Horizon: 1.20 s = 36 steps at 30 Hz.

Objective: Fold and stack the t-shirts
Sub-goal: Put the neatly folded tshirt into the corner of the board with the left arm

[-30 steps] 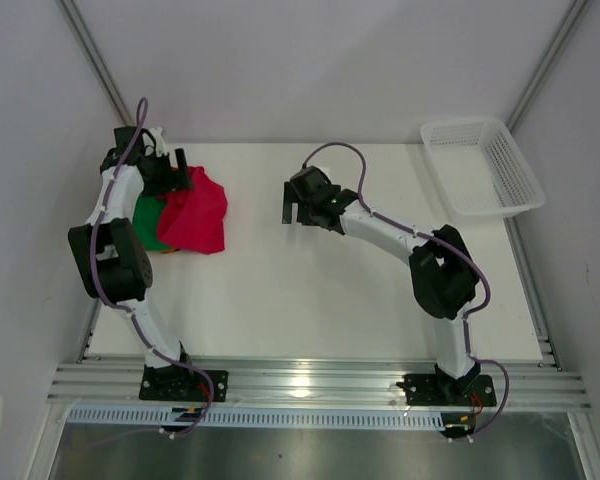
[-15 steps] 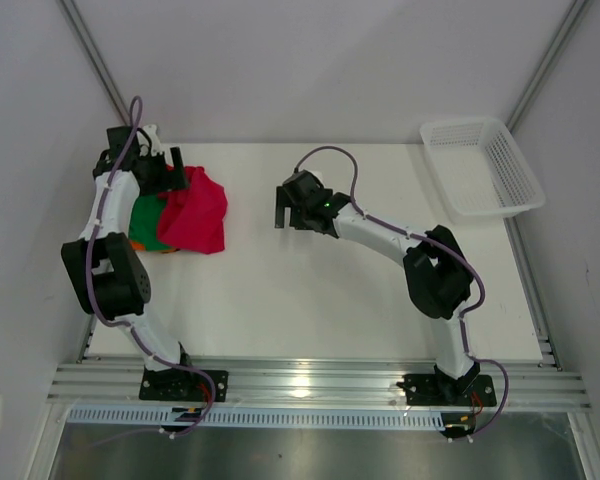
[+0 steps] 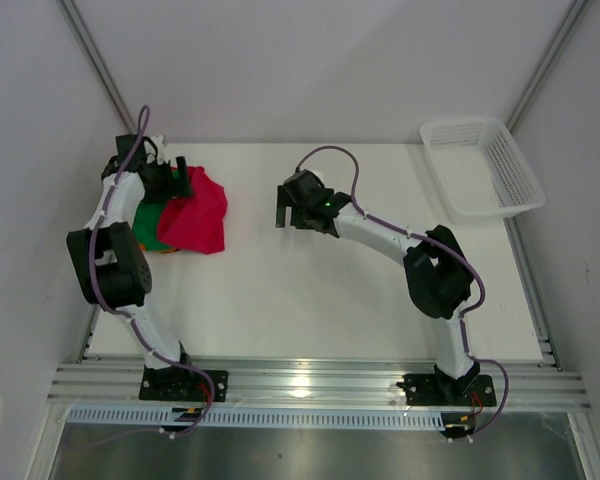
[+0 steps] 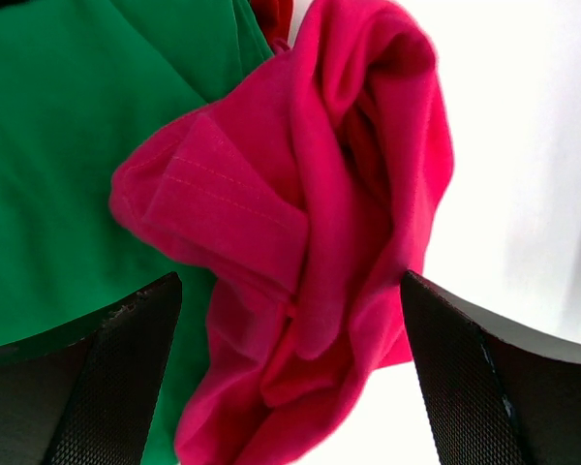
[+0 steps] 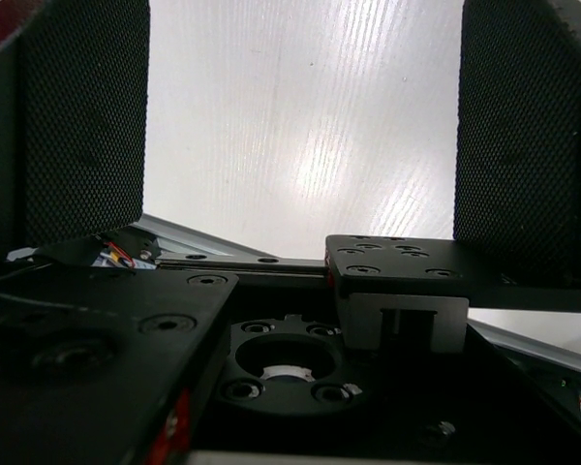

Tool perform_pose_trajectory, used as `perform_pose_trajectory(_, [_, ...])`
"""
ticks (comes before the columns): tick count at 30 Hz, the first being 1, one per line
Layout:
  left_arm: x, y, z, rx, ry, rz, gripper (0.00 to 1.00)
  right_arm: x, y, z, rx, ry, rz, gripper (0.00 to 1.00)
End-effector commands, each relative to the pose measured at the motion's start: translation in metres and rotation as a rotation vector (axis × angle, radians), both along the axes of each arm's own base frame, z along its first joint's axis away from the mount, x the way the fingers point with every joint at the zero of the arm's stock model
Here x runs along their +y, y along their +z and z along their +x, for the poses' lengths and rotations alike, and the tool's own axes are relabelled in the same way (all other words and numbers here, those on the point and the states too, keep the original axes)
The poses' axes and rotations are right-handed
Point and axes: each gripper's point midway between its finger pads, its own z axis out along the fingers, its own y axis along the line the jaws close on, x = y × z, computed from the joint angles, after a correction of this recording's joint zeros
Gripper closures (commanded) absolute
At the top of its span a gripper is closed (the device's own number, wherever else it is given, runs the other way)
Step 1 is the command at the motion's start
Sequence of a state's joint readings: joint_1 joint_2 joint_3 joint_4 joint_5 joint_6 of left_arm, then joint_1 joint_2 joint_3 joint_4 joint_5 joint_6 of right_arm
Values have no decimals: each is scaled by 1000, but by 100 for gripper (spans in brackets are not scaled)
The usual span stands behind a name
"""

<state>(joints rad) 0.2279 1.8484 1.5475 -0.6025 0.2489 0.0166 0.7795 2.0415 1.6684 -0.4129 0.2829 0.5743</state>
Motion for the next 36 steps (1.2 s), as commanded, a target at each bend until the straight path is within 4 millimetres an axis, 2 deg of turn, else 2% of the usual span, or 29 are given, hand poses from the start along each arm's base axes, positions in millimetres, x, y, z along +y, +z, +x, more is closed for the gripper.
perform_pose_trajectory(1, [-1, -7, 7, -7, -7, -32, 5, 1, 25, 6, -49, -17, 34, 2])
perform_pose_trajectory(12, [-5, -17, 12, 18, 9, -78, 6, 2, 20, 10, -39, -21, 40, 2])
perform_pose_trajectory(14, [-8, -15, 13, 12, 1, -99, 10, 3, 20, 11, -39, -24, 41, 2])
perform_pose_trajectory(15, [-11, -14, 14, 8, -7, -110, 22, 4, 19, 11, -38, -22, 40, 2])
perform_pose_trajectory(17, [-18, -13, 15, 1, -26, -143, 37, 4, 18, 11, -37, -22, 42, 2])
perform_pose_trajectory(20, [-18, -12, 17, 6, -19, -157, 99, 5, 17, 11, -31, -26, 48, 2])
perform_pose_trajectory(29, [-23, -15, 14, 8, -21, -183, 99, 5, 15, 8, -25, -33, 62, 3])
perform_pose_trajectory(33, [-23, -6, 15, -10, -16, -182, 100, 5, 14, 7, -22, -34, 62, 3])
perform_pose_trajectory(36, [-20, 12, 16, -36, -6, -161, 99, 6, 12, 5, -17, -32, 61, 3])
